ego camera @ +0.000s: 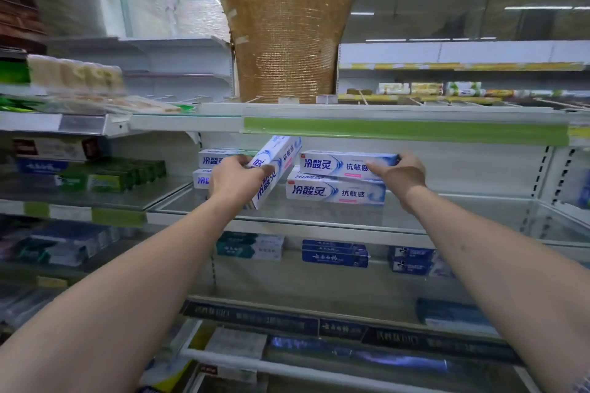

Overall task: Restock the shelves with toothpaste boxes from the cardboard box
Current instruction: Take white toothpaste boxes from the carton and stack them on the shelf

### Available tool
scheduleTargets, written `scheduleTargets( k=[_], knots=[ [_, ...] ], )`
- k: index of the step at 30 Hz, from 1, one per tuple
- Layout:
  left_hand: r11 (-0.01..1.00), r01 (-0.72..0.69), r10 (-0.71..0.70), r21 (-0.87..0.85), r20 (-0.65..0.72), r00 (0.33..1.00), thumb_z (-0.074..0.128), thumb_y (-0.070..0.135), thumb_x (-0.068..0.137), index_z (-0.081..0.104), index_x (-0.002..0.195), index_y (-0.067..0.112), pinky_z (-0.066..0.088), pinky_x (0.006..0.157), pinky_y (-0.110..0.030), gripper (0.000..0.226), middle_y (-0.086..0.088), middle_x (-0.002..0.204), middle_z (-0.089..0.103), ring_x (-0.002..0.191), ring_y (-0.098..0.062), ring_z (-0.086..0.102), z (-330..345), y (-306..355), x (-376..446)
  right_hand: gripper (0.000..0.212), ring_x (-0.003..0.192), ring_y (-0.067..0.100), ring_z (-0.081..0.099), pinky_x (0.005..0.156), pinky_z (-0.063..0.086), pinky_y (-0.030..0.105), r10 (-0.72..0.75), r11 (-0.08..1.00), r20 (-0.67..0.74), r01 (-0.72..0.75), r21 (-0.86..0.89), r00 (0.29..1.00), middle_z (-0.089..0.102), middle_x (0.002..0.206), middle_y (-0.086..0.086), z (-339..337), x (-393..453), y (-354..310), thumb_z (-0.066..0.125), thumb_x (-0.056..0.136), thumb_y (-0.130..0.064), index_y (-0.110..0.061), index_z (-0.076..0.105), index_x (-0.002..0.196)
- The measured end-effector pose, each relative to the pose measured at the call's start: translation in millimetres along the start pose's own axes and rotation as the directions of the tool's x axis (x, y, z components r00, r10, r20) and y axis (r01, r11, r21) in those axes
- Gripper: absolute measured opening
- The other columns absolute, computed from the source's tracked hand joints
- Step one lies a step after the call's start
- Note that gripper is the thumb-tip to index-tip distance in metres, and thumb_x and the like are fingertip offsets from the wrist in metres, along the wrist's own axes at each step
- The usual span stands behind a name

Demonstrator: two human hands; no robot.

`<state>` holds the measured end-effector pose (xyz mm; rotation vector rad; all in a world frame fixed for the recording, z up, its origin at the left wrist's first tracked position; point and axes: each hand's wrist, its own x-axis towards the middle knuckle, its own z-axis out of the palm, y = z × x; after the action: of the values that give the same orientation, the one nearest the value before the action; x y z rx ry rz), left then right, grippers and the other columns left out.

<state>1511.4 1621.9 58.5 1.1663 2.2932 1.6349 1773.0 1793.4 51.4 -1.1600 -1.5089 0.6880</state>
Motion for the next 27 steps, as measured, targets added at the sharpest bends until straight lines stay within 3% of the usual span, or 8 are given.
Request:
scheduleTargets(
  k=[3, 8, 13, 17, 22, 27],
  knots=[
    [0.998, 0.034, -0.035, -0.058, -0.022, 0.999, 0.084, 0.057, 0.069, 0.067, 0.121, 0.026, 0.062, 0.068, -0.037, 0.063, -0.003, 0.101, 0.074, 0.079, -0.018, 0.072, 6.0, 1.4, 4.5, 0.043, 0.083, 0.027, 0.066, 0.077, 0.054, 0.039, -0.043, 0.986, 0.036, 0.048, -0.157, 0.998, 0.071, 0.088, 0.007, -0.8, 14.9, 7.6, 0.082, 0.071, -0.051, -0.012, 0.071, 0.085],
    [0.994, 0.022, -0.027, -0.103, -0.04, 0.999, 0.085, 0.05, 0.075, 0.068, 0.119, 0.025, 0.055, 0.055, -0.028, 0.054, 0.001, 0.09, 0.071, 0.07, -0.01, 0.07, 11.0, 5.2, 7.9, 0.043, 0.083, 0.028, 0.066, 0.074, 0.052, 0.035, -0.045, 0.975, 0.06, 0.058, -0.216, 0.997, 0.071, 0.089, 0.01, 5.1, 39.3, 15.9, 0.083, 0.072, -0.047, -0.008, 0.071, 0.087],
    [0.994, 0.006, -0.012, -0.11, -0.051, 0.999, 0.086, 0.05, 0.072, 0.069, 0.118, 0.026, 0.059, 0.064, -0.032, 0.055, 0.005, 0.092, 0.072, 0.071, -0.01, 0.072, 14.4, 7.8, 13.1, 0.048, 0.082, 0.032, 0.067, 0.077, 0.056, 0.041, -0.062, 0.954, 0.07, 0.079, -0.289, 0.996, 0.07, 0.085, 0.015, 15.4, 58.5, 19.2, 0.081, 0.072, -0.049, -0.003, 0.071, 0.084],
    [0.997, -0.015, 0.013, -0.074, -0.028, 1.0, 0.086, 0.053, 0.069, 0.07, 0.121, 0.028, 0.064, 0.068, -0.039, 0.06, 0.004, 0.089, 0.075, 0.07, -0.012, 0.074, 19.1, 3.8, 17.5, 0.05, 0.079, 0.032, 0.066, 0.071, 0.053, 0.037, -0.052, 0.948, 0.06, 0.068, -0.311, 0.997, 0.07, 0.083, 0.016, 23.5, 68.6, 23.9, 0.078, 0.074, -0.051, -0.002, 0.07, 0.082],
    [0.997, -0.027, 0.026, -0.074, -0.009, 1.0, 0.087, 0.049, 0.073, 0.071, 0.12, 0.028, 0.062, 0.063, -0.032, 0.054, 0.007, 0.088, 0.074, 0.071, -0.011, 0.073, 23.5, 1.1, 20.7, 0.049, 0.084, 0.037, 0.064, 0.065, 0.039, 0.032, -0.074, 0.906, 0.069, 0.096, -0.413, 0.995, 0.064, 0.079, 0.017, 29.2, 73.1, 24.7, 0.072, 0.082, -0.05, -0.001, 0.067, 0.082],
    [0.999, -0.038, 0.039, -0.029, 0.02, 0.999, 0.086, 0.056, 0.07, 0.072, 0.12, 0.033, 0.053, 0.053, -0.022, 0.057, 0.009, 0.093, 0.076, 0.069, -0.005, 0.072, 27.4, -3.0, 28.3, 0.053, 0.072, 0.032, 0.057, 0.063, 0.038, 0.032, -0.052, 0.915, 0.034, 0.062, -0.399, 0.998, 0.063, 0.076, 0.015, 32.4, 81.4, 27.0, 0.078, 0.076, -0.051, 0.001, 0.068, 0.081]
  ],
)
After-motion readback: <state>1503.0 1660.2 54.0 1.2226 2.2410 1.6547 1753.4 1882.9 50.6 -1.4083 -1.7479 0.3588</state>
